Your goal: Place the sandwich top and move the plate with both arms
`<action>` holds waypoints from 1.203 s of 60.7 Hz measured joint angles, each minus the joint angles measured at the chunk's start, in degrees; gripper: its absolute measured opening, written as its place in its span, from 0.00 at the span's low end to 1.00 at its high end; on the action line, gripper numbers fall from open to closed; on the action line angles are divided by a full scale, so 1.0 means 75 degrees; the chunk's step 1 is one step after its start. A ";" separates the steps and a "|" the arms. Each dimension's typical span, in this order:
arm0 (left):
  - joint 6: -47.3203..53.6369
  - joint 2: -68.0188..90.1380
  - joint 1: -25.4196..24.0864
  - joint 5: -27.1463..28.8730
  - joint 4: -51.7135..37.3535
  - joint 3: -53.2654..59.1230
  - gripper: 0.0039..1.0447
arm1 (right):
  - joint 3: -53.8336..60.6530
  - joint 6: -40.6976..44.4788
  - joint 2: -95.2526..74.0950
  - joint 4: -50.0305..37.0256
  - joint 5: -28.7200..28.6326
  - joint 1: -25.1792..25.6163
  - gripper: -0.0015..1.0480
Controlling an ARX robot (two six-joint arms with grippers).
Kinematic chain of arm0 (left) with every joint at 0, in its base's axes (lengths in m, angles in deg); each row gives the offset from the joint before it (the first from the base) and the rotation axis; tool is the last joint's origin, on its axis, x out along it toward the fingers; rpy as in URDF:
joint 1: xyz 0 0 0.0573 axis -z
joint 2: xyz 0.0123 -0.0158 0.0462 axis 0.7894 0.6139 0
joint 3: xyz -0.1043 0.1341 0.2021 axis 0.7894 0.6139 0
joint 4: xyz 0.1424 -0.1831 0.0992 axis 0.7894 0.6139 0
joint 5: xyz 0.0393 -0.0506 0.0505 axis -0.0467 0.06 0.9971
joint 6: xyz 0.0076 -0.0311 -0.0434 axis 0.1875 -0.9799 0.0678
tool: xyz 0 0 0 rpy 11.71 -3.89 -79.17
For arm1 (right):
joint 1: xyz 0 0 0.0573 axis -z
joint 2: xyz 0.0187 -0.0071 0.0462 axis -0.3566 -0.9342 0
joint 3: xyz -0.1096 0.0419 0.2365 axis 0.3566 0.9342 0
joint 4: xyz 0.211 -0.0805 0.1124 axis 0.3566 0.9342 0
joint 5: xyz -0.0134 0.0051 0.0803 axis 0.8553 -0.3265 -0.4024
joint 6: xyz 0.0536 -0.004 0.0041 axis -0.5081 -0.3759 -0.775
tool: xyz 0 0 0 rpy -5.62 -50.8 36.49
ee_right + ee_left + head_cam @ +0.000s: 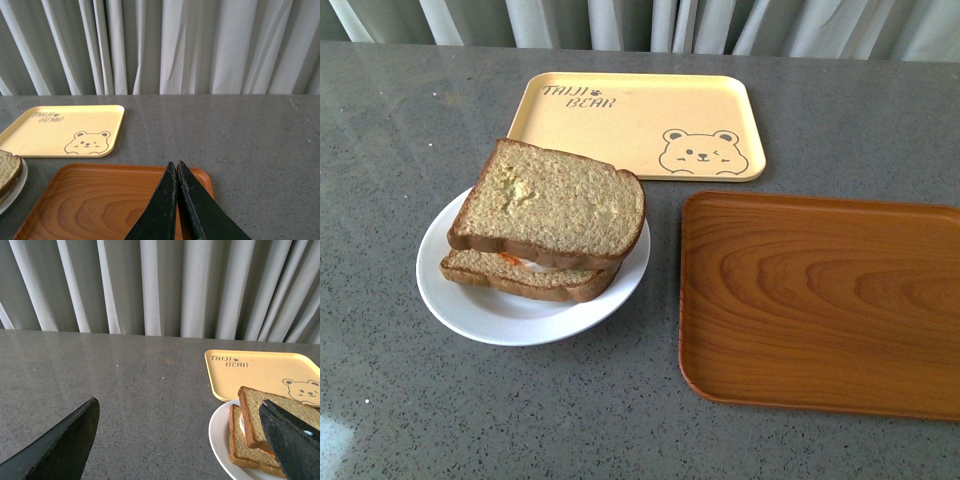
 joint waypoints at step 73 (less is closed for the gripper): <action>-0.2649 0.9398 -0.1571 -0.4412 -0.4401 -0.1853 0.92 | 0.0000 0.0012 0.0020 0.0015 -0.0015 0.0000 0.91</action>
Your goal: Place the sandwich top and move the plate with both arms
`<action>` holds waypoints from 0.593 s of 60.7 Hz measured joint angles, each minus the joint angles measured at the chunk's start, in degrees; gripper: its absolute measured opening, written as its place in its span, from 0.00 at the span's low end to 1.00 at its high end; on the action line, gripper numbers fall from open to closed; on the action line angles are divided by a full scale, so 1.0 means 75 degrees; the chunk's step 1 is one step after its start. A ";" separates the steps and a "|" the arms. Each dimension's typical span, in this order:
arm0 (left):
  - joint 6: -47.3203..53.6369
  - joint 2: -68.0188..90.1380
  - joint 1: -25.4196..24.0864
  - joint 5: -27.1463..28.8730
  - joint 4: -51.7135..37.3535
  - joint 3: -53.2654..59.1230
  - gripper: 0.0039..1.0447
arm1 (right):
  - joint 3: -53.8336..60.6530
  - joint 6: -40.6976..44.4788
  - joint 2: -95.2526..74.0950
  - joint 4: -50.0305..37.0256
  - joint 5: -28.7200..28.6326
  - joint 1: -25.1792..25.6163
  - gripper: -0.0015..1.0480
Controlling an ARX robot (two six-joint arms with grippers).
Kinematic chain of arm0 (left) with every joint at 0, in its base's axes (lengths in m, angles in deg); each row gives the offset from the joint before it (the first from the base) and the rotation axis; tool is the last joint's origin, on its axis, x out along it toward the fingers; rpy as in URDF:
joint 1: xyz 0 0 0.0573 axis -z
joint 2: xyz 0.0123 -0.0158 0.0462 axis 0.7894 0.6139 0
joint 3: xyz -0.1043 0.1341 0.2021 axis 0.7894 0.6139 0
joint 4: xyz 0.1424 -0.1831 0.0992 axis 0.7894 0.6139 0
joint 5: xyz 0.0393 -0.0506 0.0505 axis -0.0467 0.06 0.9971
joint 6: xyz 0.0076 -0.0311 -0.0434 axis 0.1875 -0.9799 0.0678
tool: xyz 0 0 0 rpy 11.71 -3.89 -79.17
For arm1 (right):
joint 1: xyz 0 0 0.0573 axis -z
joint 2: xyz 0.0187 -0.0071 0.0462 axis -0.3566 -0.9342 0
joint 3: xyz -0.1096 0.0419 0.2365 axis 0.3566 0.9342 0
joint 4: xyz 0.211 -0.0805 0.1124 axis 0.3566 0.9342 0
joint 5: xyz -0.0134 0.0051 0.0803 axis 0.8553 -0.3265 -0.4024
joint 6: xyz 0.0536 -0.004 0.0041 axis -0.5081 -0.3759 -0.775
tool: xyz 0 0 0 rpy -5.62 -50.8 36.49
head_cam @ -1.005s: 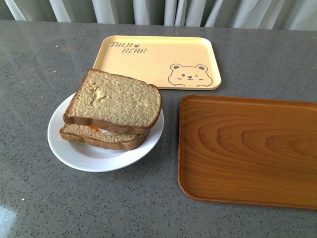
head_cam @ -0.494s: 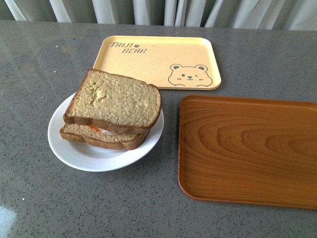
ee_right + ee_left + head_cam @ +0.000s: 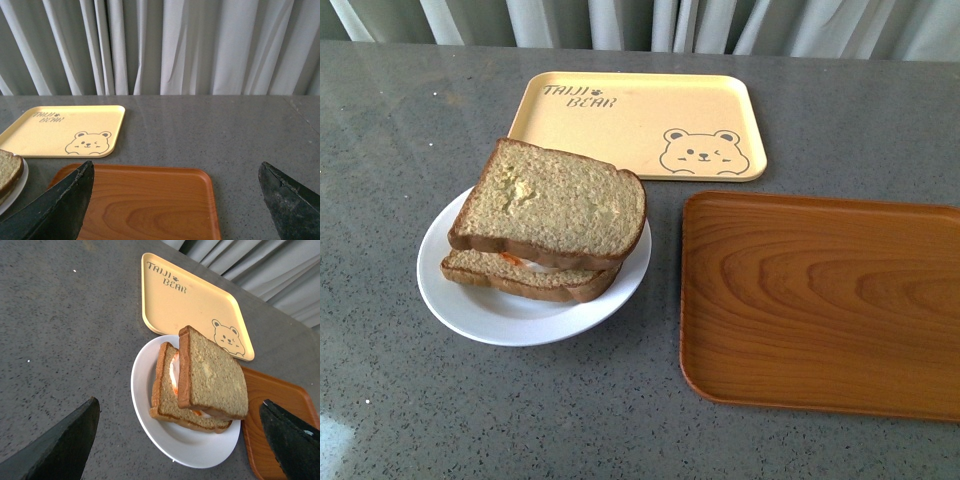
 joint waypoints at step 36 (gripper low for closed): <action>-0.1259 0.4194 0.0111 -0.0233 -0.2518 -0.1055 0.92 | 0.0000 0.0000 0.0000 0.0000 0.0000 0.0000 0.91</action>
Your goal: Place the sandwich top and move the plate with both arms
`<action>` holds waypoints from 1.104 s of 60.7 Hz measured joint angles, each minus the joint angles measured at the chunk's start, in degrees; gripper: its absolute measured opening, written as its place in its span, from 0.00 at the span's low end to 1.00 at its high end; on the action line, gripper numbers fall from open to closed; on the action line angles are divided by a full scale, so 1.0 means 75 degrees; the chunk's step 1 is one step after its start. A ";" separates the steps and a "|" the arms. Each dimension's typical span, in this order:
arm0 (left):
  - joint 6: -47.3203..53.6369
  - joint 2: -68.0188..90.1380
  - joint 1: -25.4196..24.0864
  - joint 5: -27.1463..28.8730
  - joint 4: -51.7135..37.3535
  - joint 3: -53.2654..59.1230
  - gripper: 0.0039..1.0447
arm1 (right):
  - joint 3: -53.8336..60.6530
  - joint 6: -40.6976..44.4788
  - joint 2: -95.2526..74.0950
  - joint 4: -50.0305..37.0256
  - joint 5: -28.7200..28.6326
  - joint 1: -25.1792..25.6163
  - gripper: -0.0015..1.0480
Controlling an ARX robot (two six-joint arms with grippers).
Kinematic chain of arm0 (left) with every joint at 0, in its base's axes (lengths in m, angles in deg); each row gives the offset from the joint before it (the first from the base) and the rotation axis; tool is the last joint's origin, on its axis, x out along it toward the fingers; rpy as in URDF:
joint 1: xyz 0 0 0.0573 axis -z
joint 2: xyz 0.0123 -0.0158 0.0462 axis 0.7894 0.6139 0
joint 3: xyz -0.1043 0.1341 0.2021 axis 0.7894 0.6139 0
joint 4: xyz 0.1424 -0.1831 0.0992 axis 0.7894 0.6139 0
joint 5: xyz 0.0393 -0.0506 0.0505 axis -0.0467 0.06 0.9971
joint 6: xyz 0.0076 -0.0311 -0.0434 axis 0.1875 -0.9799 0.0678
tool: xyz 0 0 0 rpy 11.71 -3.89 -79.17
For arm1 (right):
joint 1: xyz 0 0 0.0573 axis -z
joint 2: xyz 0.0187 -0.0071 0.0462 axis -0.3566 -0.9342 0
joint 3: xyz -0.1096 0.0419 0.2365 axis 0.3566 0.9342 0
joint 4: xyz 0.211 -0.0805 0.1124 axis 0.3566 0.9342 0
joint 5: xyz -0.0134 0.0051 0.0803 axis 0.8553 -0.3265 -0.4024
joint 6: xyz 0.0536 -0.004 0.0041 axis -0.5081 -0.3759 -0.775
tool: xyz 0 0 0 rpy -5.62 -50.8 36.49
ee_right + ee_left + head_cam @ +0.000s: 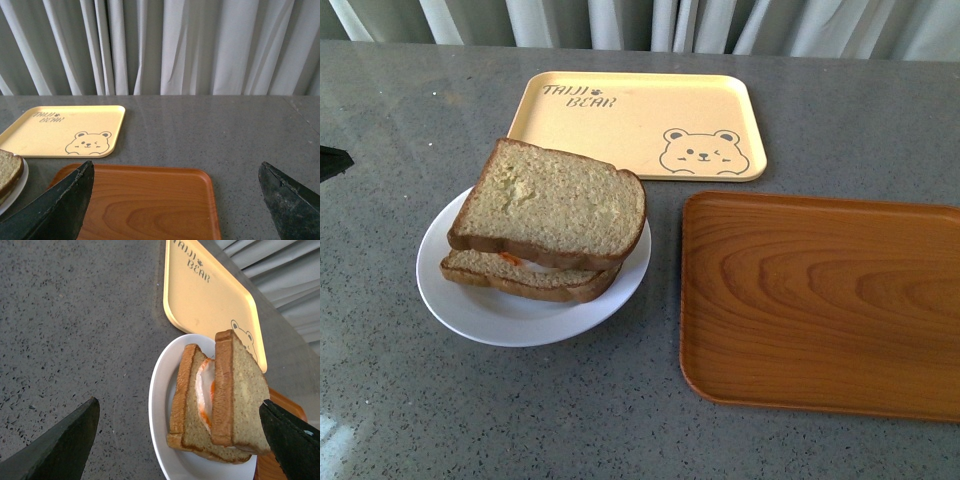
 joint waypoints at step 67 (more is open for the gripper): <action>-0.1789 0.1591 0.0484 -0.0743 -0.0323 -0.0600 0.92 | 0.0000 0.0003 0.0000 0.0000 0.0000 0.0000 0.91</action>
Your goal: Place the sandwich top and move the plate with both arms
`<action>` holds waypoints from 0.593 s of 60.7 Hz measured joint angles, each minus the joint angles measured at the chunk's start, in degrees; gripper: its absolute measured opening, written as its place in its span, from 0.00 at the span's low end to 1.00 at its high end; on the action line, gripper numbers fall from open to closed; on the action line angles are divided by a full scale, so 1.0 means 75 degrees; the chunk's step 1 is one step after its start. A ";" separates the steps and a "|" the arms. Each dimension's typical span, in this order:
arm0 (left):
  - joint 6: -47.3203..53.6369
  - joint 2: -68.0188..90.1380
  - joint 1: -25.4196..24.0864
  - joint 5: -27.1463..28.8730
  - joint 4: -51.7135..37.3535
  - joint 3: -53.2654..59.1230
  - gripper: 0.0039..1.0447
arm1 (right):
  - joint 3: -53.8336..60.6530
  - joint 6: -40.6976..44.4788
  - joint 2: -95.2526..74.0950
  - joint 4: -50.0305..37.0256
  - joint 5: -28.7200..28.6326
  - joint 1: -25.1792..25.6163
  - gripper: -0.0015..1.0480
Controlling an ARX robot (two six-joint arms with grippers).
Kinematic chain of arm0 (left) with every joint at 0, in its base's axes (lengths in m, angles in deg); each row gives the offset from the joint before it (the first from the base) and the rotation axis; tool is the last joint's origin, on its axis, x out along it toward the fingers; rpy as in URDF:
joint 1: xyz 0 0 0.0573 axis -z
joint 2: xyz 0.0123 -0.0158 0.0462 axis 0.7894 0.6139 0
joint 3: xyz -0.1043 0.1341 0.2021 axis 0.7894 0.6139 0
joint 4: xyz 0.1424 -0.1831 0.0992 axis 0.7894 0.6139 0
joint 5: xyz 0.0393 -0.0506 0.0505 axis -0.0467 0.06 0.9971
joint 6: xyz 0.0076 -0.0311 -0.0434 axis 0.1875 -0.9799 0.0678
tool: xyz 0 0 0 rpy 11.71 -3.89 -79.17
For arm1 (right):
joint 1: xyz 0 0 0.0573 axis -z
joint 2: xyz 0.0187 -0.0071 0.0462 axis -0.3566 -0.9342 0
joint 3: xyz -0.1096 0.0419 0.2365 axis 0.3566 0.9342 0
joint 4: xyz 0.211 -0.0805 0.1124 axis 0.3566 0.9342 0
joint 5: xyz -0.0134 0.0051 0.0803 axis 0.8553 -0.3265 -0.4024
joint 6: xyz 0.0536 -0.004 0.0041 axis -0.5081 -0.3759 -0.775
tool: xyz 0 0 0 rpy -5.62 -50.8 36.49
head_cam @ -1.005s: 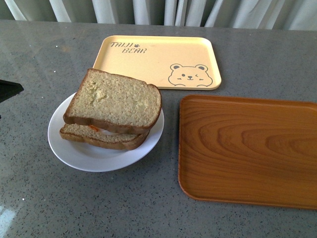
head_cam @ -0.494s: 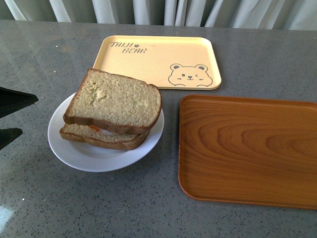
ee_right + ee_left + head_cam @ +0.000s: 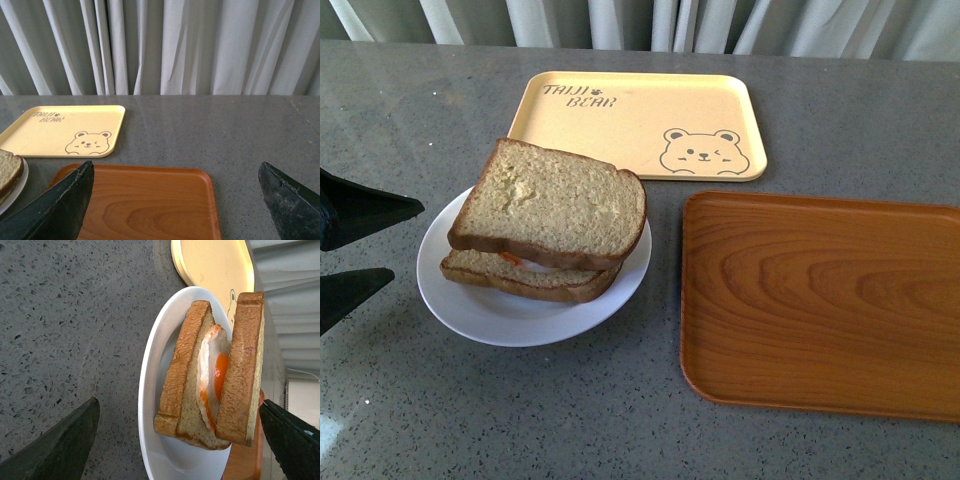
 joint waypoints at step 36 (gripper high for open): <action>0.0029 0.0335 0.0187 0.0032 0.0863 -0.0664 0.92 | 0.0000 -0.0003 0.0000 0.0000 0.0000 0.0000 0.91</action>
